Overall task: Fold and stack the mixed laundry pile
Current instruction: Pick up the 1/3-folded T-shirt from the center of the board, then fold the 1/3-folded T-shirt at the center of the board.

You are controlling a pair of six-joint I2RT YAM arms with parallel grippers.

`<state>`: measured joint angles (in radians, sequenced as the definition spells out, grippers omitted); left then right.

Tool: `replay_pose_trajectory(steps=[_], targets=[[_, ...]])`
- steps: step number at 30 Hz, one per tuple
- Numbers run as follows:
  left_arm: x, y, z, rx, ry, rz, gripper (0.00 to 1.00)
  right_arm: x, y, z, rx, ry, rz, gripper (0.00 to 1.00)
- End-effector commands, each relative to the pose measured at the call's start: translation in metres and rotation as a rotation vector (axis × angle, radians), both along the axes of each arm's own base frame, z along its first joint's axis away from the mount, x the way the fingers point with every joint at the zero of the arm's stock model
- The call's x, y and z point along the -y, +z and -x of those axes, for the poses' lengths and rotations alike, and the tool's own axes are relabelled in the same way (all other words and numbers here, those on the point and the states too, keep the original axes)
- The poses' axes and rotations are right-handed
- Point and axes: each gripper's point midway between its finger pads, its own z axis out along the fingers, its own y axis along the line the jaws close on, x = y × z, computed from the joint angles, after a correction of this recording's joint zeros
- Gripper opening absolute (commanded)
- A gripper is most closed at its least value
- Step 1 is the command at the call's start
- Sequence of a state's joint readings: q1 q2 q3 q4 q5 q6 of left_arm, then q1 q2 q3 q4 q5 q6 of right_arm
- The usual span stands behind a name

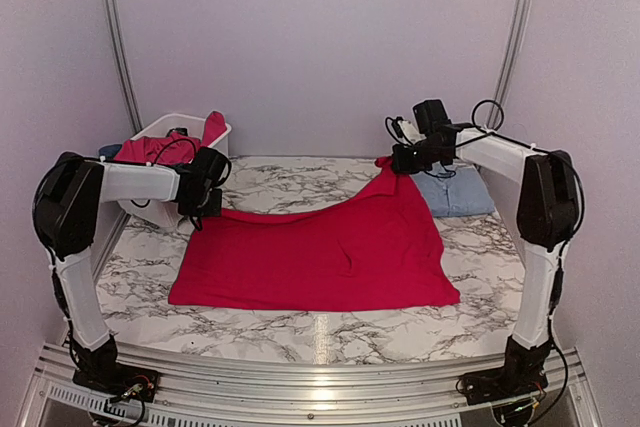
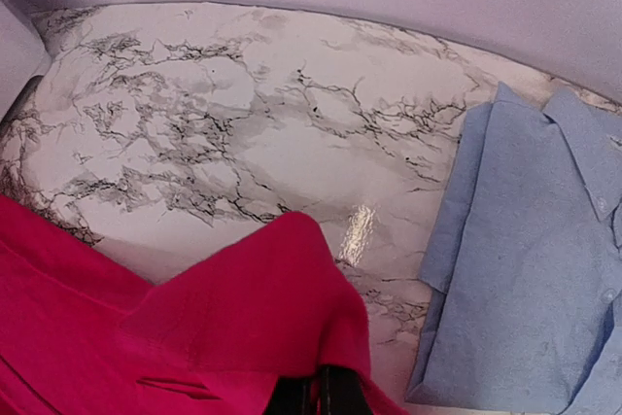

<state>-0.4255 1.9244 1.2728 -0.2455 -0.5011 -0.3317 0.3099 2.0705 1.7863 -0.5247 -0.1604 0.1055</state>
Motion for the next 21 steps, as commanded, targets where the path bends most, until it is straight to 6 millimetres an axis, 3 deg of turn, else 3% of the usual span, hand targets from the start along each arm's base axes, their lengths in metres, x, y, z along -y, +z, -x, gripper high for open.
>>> replay_pose_trajectory(steps=[1, 13, 21], targets=[[-0.002, 0.023, 0.009, -0.027, -0.029, -0.020, 0.00, 0.005, 0.017, 0.015, 0.027, -0.018, -0.036, 0.00], [-0.020, 0.031, 0.048, -0.106, -0.048, -0.066, 0.00, 0.015, 0.009, 0.080, -0.036, -0.041, -0.106, 0.00], [-0.024, 0.033, 0.074, -0.144, -0.071, -0.040, 0.00, 0.016, -0.010, 0.140, -0.115, -0.045, -0.116, 0.00]])
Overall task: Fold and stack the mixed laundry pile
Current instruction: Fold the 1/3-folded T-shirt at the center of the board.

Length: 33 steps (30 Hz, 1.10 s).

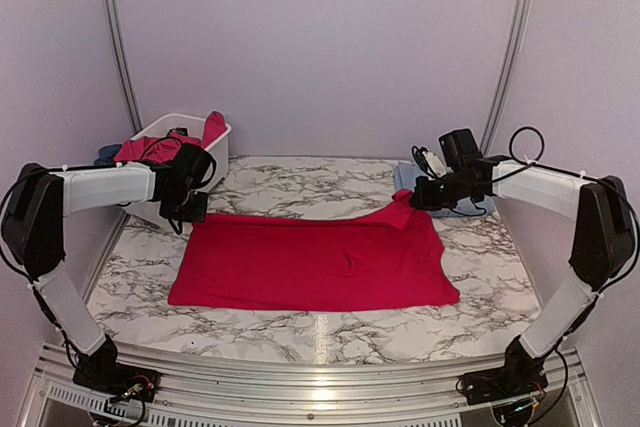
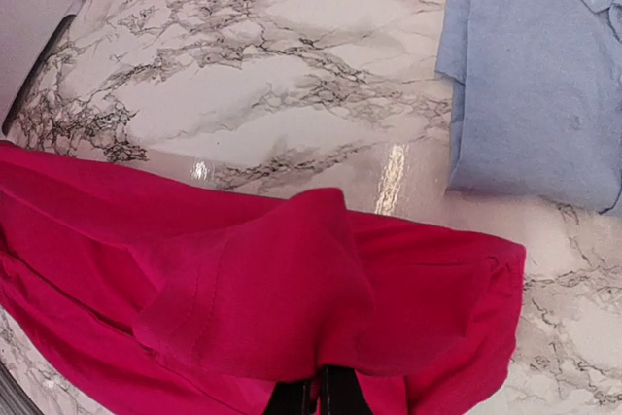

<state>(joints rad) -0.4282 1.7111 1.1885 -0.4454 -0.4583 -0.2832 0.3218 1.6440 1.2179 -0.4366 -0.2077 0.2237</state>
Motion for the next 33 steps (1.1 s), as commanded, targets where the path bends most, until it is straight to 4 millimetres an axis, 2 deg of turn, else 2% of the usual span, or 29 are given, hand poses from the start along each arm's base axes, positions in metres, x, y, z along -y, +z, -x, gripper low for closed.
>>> replay_pose_trajectory(steps=[1, 9, 12, 18, 21, 24, 28, 32, 33], targets=[[-0.009, -0.001, 0.023, -0.061, -0.012, -0.014, 0.00, -0.008, -0.004, 0.027, -0.024, -0.004, -0.031, 0.00], [-0.010, -0.024, 0.043, -0.157, -0.038, -0.014, 0.00, -0.001, -0.047, 0.069, -0.134, -0.042, -0.037, 0.00], [-0.013, -0.026, 0.046, -0.165, -0.033, -0.031, 0.00, 0.001, -0.049, 0.078, -0.147, -0.051, -0.044, 0.00], [-0.006, -0.008, 0.042, -0.144, -0.057, 0.001, 0.00, 0.004, -0.025, 0.082, -0.128, -0.048, -0.045, 0.00], [-0.008, -0.012, 0.047, -0.161, -0.066, -0.007, 0.00, 0.005, -0.023, 0.091, -0.143, -0.048, -0.053, 0.00], [-0.008, -0.025, 0.054, -0.203, -0.071, -0.011, 0.00, 0.005, -0.037, 0.105, -0.184, -0.042, -0.062, 0.00], [-0.011, -0.038, 0.058, -0.237, -0.069, -0.035, 0.00, -0.008, -0.061, 0.129, -0.258, -0.007, -0.084, 0.00], [-0.016, -0.042, 0.056, -0.247, -0.070, -0.075, 0.00, -0.018, -0.073, 0.150, -0.315, 0.016, -0.110, 0.05], [-0.015, -0.045, 0.056, -0.260, -0.076, -0.075, 0.00, -0.017, -0.073, 0.154, -0.322, 0.016, -0.113, 0.09]])
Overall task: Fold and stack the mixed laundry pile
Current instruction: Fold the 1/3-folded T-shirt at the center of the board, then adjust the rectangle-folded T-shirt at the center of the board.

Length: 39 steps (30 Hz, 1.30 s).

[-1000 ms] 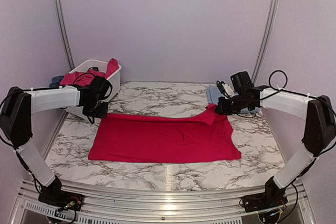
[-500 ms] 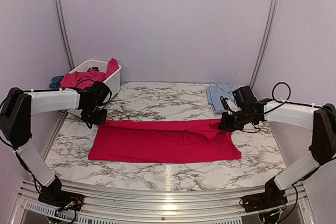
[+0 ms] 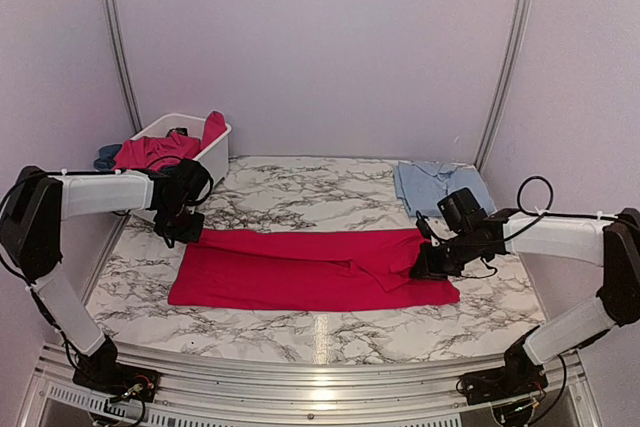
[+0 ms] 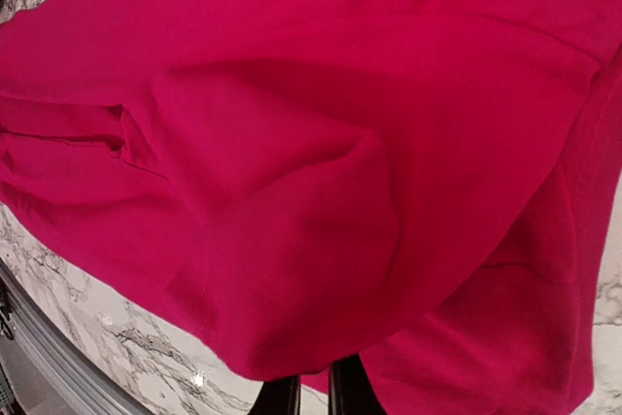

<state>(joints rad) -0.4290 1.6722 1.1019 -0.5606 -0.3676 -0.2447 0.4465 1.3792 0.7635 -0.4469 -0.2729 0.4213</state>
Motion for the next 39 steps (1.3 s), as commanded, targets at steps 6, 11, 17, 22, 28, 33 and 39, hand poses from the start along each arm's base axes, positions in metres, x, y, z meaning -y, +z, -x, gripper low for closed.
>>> replay_pose_trajectory(steps=[6, 11, 17, 22, 28, 33, 39], targets=[[-0.009, 0.006, 0.006, -0.010, 0.007, -0.065, 0.37, 0.002, 0.051, -0.008, 0.110, -0.037, -0.013, 0.35], [0.029, 0.059, -0.009, 0.160, -0.115, -0.009, 0.46, -0.004, 0.065, -0.025, 0.181, 0.031, 0.010, 0.35], [0.158, 0.079, 0.002, 0.268, -0.455, 0.162, 0.47, -0.009, 0.034, -0.027, 0.094, 0.097, 0.070, 0.36], [0.203, 0.084, 0.001, 0.300, -0.498, 0.221, 0.54, 0.003, 0.024, -0.023, 0.089, 0.128, 0.150, 0.38], [0.265, 0.081, 0.015, 0.334, -0.651, 0.370, 0.54, 0.017, -0.015, -0.018, -0.019, 0.082, 0.107, 0.33], [0.332, 0.078, 0.044, 0.379, -0.852, 0.478, 0.51, 0.050, -0.021, -0.027, -0.005, -0.029, 0.102, 0.27], [0.408, 0.059, 0.079, 0.451, -1.160, 0.452, 0.48, 0.043, 0.005, -0.029, 0.046, -0.032, 0.038, 0.25]])
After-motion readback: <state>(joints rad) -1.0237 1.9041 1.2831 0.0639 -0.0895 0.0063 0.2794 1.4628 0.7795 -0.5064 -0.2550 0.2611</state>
